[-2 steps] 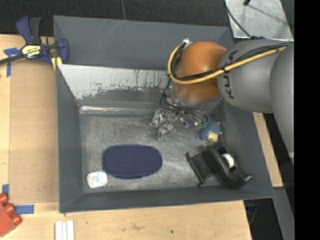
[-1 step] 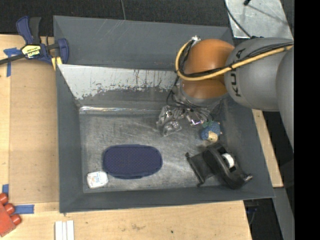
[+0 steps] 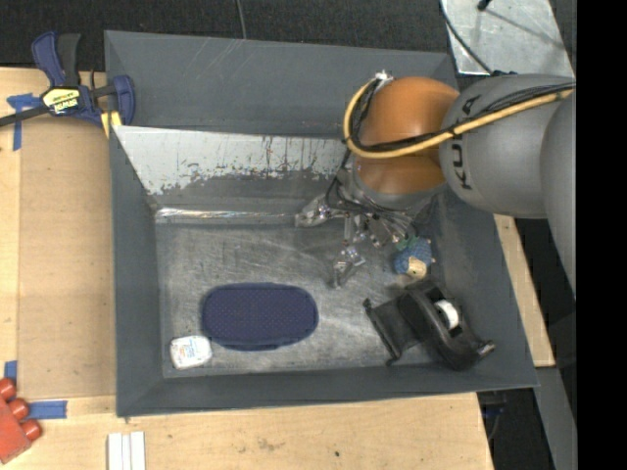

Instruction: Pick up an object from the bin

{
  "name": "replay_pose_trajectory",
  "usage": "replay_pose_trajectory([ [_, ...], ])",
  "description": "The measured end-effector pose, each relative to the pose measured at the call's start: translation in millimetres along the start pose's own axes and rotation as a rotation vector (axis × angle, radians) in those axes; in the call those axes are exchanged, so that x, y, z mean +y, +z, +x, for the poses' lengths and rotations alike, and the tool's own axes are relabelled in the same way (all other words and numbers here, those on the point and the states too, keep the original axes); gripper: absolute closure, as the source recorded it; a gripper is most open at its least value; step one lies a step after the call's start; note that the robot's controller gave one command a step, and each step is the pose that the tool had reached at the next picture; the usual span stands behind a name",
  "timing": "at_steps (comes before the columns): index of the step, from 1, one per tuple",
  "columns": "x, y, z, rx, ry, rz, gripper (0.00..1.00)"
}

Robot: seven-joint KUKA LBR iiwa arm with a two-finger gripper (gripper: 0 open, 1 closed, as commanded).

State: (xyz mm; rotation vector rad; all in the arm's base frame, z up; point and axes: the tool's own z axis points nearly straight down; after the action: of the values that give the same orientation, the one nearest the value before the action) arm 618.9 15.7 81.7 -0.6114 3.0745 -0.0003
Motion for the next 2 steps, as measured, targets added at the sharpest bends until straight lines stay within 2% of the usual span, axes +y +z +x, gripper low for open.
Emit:
replay_pose_trajectory([
  [1, 80.9, -102.7, 16.4, -0.005, -0.110, -0.001, 0.00],
  [2, 156.2, -98.7, 74.9, 0.008, -0.240, -0.005, 0.00],
])
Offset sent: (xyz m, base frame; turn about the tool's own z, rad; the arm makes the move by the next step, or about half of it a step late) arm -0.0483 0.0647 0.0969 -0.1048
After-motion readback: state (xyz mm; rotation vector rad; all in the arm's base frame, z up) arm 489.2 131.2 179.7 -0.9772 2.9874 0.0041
